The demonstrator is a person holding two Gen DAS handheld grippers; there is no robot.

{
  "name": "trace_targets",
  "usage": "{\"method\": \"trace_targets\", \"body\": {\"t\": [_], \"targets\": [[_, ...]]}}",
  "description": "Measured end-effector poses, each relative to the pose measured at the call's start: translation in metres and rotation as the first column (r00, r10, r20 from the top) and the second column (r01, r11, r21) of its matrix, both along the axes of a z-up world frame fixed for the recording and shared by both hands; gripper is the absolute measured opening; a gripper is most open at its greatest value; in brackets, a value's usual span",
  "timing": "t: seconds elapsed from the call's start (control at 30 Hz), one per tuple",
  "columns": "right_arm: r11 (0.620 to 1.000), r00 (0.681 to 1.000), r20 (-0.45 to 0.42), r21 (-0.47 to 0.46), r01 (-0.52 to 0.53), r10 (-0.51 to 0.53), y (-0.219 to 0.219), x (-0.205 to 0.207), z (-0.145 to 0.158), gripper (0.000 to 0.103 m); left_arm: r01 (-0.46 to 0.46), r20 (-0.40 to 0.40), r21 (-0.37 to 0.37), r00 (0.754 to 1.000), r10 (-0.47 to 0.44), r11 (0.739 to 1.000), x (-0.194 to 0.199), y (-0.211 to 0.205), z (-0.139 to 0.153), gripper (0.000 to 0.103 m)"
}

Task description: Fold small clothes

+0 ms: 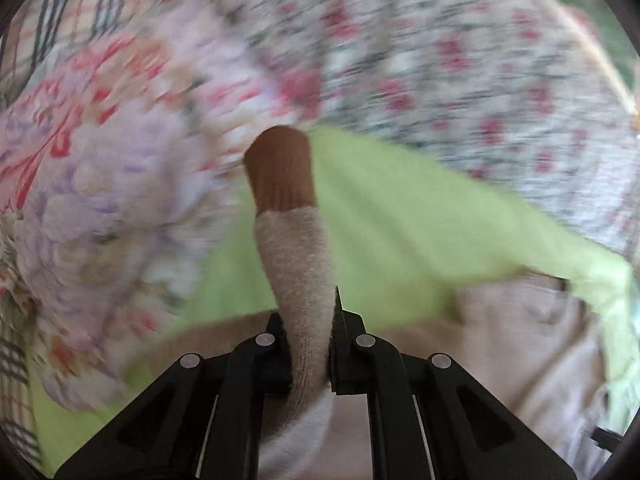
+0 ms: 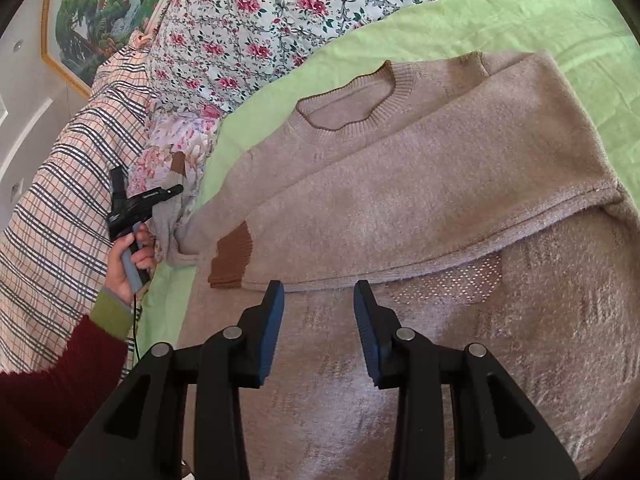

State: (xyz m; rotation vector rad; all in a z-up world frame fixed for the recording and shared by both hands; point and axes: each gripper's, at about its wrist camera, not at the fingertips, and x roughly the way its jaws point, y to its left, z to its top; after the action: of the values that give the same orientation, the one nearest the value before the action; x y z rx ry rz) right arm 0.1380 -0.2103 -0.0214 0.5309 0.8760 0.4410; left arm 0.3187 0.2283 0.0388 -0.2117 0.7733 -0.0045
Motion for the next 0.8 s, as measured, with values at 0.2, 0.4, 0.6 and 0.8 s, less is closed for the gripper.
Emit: {"method": "trace_targets", "body": {"t": [0.2, 0.4, 0.6, 0.8], "targets": [[0.999, 0.999, 0.017, 0.026, 0.039, -0.039, -0.015, -0.008, 0.005, 0.038, 0.234, 0.099, -0.032, 0.968, -0.230, 0.972, -0.047, -0.122, 0.027, 0.008], [0.989, 0.990, 0.019, 0.065, 0.135, -0.137, -0.050, -0.010, 0.003, 0.038, 0.456, 0.099, 0.010, 0.885, -0.455, 0.890, -0.066, -0.254, 0.008, 0.008], [0.979, 0.982, 0.023, 0.080, 0.185, -0.187, -0.068, 0.001, 0.002, 0.038, 0.561, -0.046, 0.063, 0.828, -0.559, 0.826, -0.064, -0.327, -0.052, 0.018], [0.966, 0.976, -0.009, 0.145, 0.215, -0.216, -0.078, 0.025, -0.006, 0.038, 0.559, -0.070, 0.066, 0.829, -0.555, 0.826, -0.093, -0.305, -0.058, 0.055]]}}
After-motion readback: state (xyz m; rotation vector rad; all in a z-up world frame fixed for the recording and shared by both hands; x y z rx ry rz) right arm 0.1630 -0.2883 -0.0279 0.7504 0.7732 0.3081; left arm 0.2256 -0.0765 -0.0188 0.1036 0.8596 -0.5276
